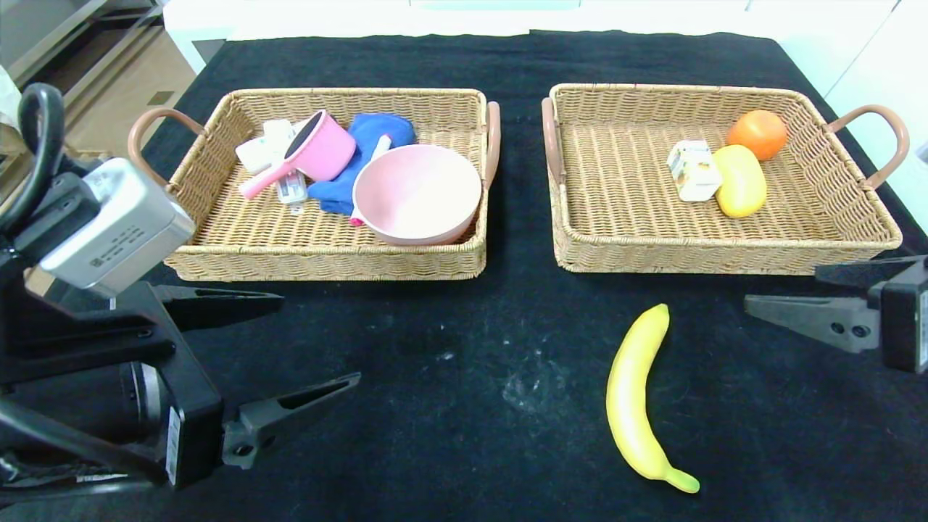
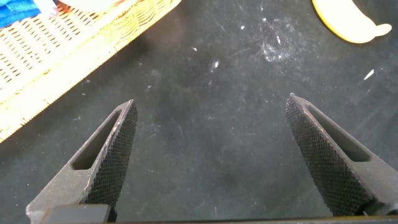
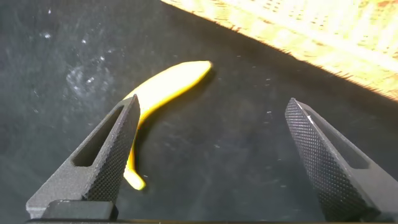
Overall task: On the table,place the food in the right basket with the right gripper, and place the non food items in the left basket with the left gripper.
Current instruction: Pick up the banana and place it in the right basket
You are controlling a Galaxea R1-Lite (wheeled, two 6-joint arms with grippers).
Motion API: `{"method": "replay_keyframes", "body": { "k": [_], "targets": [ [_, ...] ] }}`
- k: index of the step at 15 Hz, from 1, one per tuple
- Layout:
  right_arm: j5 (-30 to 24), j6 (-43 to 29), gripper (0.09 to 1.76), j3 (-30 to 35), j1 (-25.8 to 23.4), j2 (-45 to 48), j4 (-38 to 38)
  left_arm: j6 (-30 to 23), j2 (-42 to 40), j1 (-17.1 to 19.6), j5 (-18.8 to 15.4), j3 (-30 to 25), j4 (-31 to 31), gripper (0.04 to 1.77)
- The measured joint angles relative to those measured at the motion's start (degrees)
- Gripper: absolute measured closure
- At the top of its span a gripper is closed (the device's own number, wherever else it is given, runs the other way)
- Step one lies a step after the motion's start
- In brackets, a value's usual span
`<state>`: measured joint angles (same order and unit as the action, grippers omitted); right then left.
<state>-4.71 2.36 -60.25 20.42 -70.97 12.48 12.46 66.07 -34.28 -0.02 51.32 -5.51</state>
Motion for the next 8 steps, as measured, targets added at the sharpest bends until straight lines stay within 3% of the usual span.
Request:
{"method": "replay_keyframes", "body": {
  "k": [8],
  "targets": [
    [19.1, -12.5, 0.14, -0.3, 18.0, -6.6, 0.8, 0.0, -0.5, -0.1, -0.1, 0.0, -0.4, 0.09]
  ]
}}
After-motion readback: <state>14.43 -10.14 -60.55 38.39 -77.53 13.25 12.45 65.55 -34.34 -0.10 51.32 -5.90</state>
